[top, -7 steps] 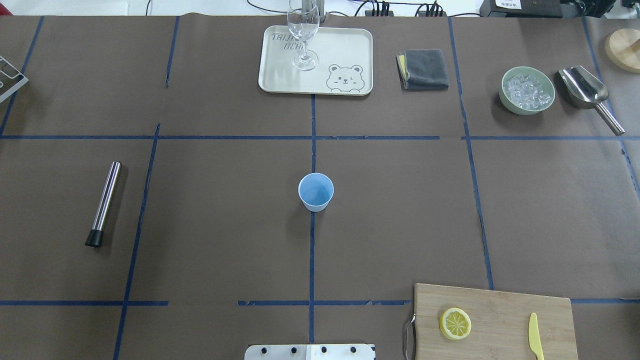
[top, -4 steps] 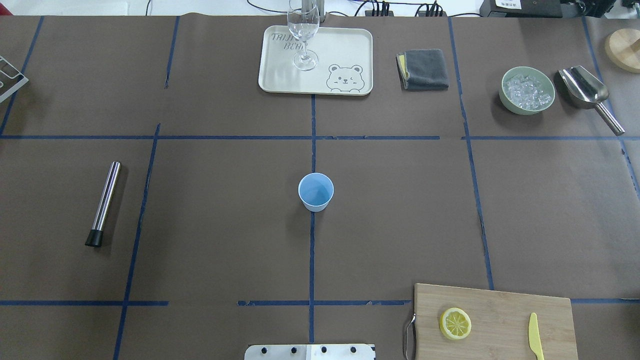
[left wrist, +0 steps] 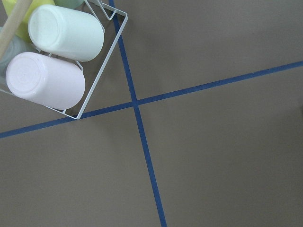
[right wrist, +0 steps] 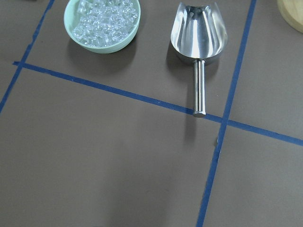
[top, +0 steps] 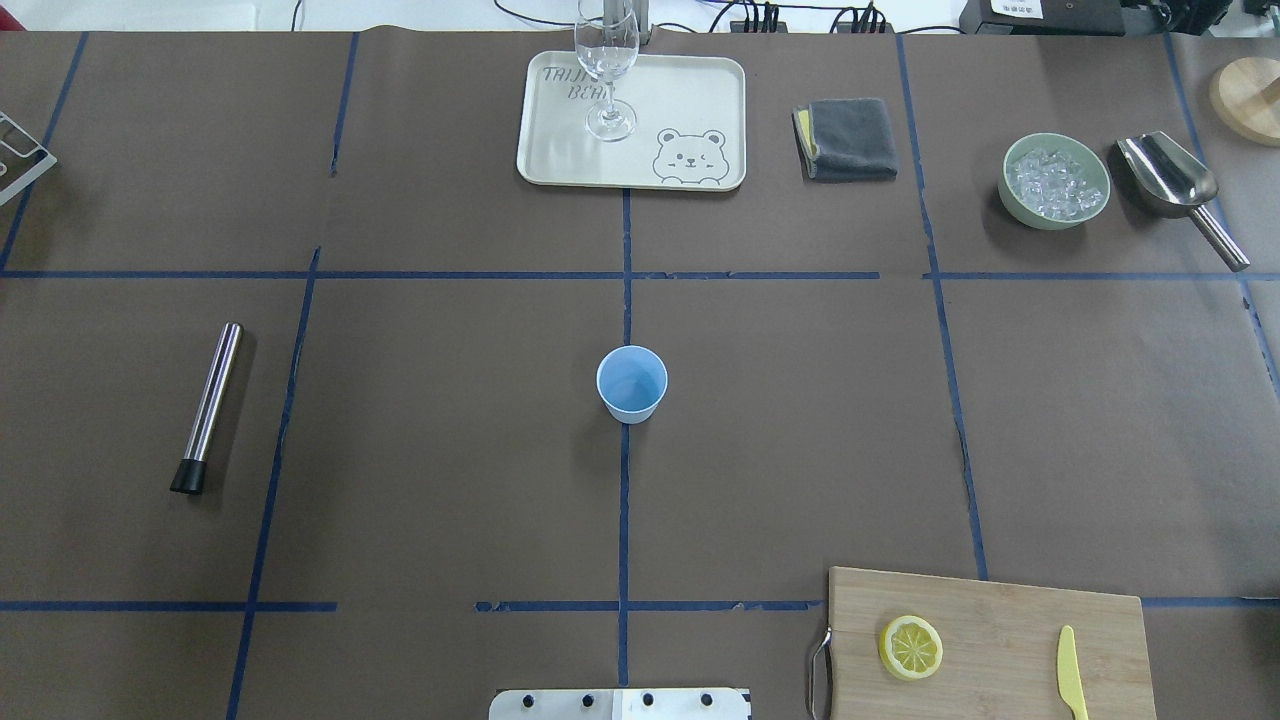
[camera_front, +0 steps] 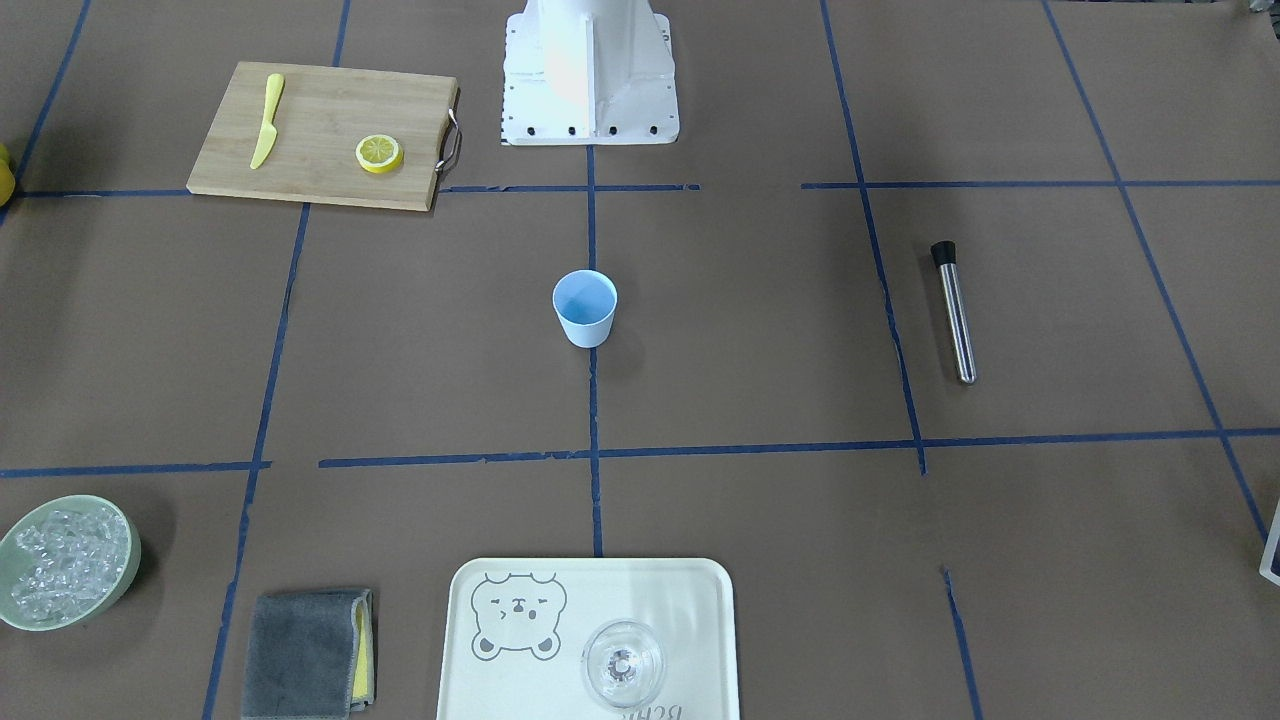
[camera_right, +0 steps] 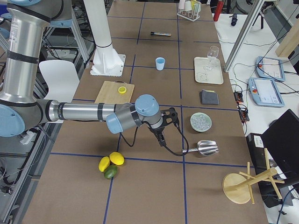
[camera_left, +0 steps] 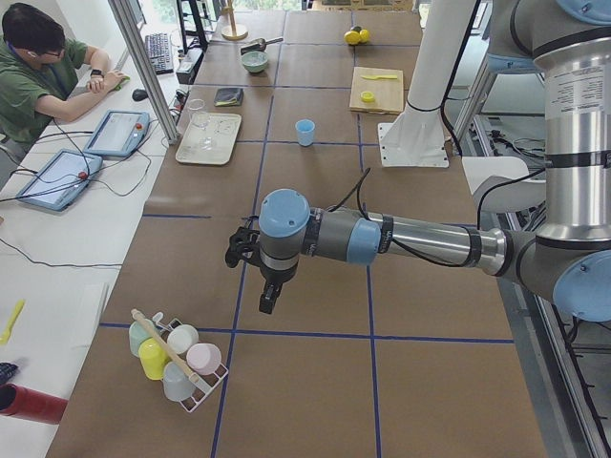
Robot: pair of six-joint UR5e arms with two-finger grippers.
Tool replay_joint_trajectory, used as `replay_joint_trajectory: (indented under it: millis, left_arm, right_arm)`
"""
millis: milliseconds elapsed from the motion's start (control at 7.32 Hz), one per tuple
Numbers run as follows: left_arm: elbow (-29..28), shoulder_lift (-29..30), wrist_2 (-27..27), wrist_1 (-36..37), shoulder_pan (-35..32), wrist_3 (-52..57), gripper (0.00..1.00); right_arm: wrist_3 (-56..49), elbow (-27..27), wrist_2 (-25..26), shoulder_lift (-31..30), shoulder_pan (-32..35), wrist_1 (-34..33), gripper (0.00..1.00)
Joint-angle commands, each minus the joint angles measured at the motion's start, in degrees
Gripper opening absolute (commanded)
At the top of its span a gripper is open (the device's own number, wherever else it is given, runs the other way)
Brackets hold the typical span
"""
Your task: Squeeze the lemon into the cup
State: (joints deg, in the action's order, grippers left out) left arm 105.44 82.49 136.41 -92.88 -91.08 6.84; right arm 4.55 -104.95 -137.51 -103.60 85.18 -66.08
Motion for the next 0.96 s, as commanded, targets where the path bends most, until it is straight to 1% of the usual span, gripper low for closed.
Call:
replay_joint_trajectory:
  millis: [0,137,273,410,546,683,820]
  left_arm:
    - [0.0,-0.5,-0.2,0.2,0.2,0.0,1.0]
    - [-0.1,-0.6,-0.2,0.1,0.3,0.0,1.0]
    - [0.1,-0.6,-0.2,0.1,0.3,0.0,1.0]
    - [0.2,-0.5,-0.2,0.0,0.3,0.1,1.0]
    - [0.3,-0.5,-0.2,-0.1,0.3,0.1,1.0]
    - [0.5,-0.4,-0.1,-0.2,0.3,0.2,1.0]
    - [0.5,-0.2,-0.1,-0.2,0.6,0.2,1.0]
  right_arm:
    - [2.6,-2.4,5.2,1.1,-7.3,0.3,1.0]
    - [7.4,-4.2,7.8,1.5,-11.5,0.3,1.0]
    - [15.8,-8.1,10.6,1.3,-16.6,0.3,1.0]
    - [22.9,-11.9,11.5,0.8,-21.9,0.3,1.0]
    - [30.5,-15.6,14.0,1.1,-28.1,0.3,1.0]
    - [41.6,-19.2,21.2,1.3,-37.2,0.3,1.0]
    - [49.1,-20.8,26.8,1.2,-44.2,0.3,1.0]
